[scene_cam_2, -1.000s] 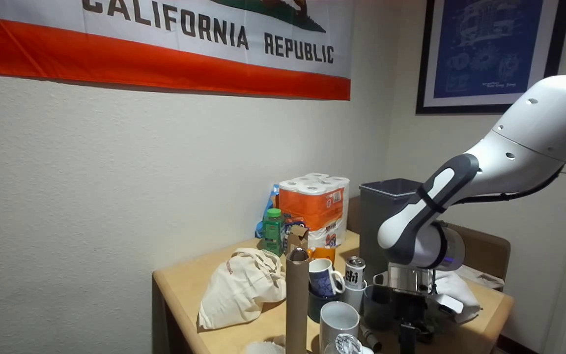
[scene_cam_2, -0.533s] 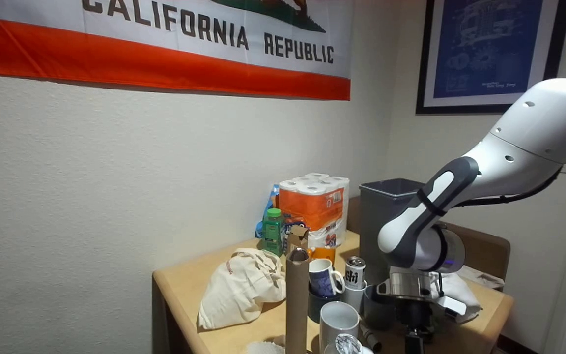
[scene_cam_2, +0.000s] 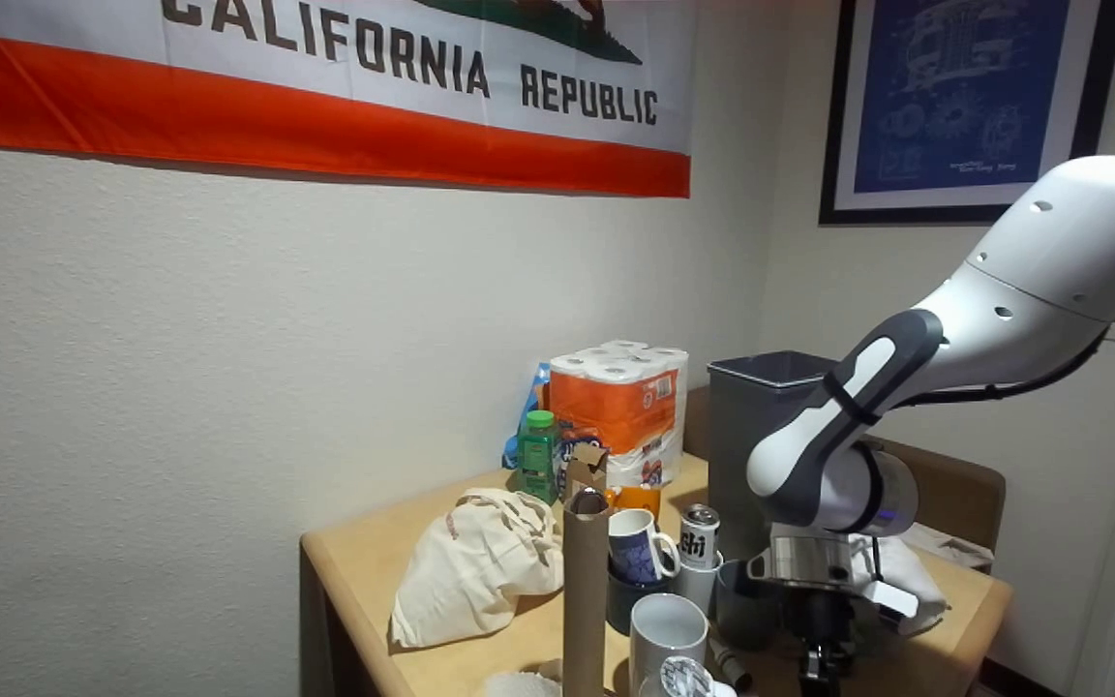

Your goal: Close the wallet on the table

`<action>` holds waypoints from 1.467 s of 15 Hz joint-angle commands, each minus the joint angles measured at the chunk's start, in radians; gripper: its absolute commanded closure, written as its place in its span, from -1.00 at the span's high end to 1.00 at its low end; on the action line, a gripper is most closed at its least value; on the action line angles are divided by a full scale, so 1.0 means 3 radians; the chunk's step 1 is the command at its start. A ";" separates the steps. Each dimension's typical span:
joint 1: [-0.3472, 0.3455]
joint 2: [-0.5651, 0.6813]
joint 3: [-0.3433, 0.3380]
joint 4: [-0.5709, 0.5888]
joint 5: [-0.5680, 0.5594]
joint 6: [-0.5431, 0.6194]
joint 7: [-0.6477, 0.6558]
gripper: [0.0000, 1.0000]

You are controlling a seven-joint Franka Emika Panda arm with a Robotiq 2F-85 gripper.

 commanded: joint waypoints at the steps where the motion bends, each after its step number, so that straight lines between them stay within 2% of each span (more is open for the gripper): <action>1: -0.0059 -0.0060 0.0025 0.0016 -0.0033 -0.0091 0.0105 -1.00; 11: -0.0043 -0.0480 0.0063 -0.0092 0.0008 -0.0042 0.0070 -1.00; 17: 0.0025 -0.0831 -0.0066 -0.0196 -0.0169 -0.0049 0.0374 -1.00; 22: 0.0086 -0.1043 -0.0072 -0.0234 -0.0378 -0.0168 0.0523 -1.00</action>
